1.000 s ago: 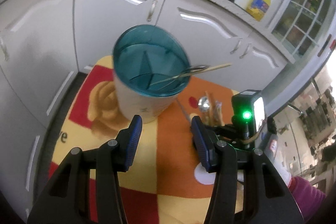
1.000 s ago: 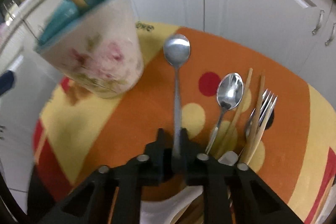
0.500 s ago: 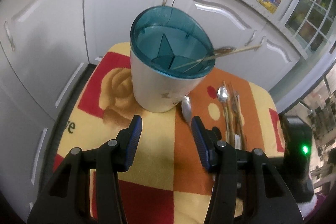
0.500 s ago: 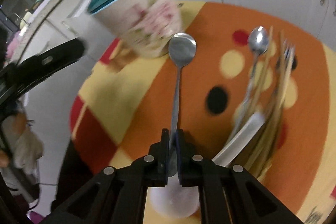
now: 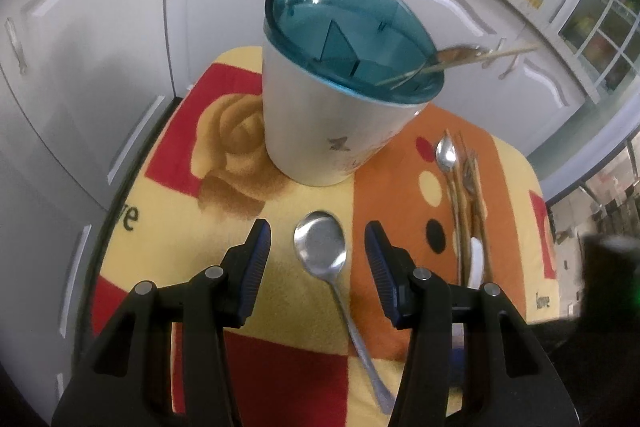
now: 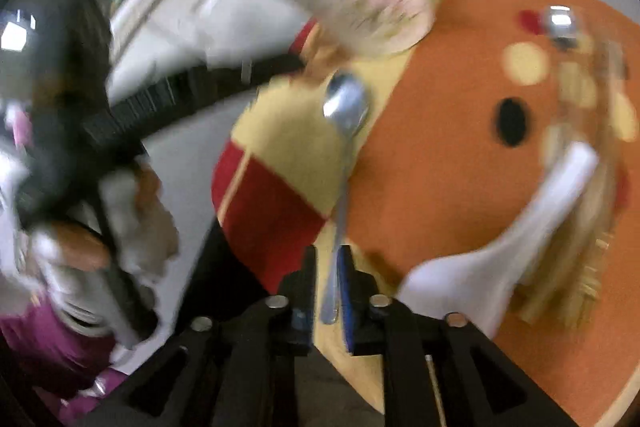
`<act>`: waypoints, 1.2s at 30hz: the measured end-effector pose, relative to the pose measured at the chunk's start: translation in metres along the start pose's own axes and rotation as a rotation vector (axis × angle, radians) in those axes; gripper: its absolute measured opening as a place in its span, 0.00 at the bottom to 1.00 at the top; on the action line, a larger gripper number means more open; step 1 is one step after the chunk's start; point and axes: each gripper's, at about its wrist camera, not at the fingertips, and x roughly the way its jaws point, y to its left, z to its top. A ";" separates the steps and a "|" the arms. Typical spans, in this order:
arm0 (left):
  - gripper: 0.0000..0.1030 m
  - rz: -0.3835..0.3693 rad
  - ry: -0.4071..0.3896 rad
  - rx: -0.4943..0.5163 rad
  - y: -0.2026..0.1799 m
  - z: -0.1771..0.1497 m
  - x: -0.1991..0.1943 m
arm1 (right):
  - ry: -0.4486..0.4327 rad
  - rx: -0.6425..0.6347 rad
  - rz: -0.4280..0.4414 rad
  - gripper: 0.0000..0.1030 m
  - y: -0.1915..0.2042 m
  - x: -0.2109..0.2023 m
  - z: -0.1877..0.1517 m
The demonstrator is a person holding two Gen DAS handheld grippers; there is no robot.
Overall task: Organize utensils
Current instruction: 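Grasp the white ceramic spoon with the right tool while the left tool grasps a metal spoon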
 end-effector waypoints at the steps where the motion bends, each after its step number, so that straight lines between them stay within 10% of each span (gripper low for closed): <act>1: 0.47 -0.001 0.004 -0.004 0.000 -0.001 0.002 | -0.047 0.023 0.003 0.18 -0.008 -0.017 0.000; 8: 0.47 -0.019 0.032 -0.034 0.013 -0.005 0.010 | -0.165 0.047 -0.204 0.19 -0.051 -0.078 -0.006; 31: 0.46 -0.059 0.118 0.048 0.013 0.009 0.056 | -0.139 0.061 -0.210 0.11 -0.070 -0.044 0.022; 36: 0.11 -0.100 0.131 0.074 0.011 0.007 0.062 | -0.129 0.027 -0.218 0.05 -0.061 -0.042 0.021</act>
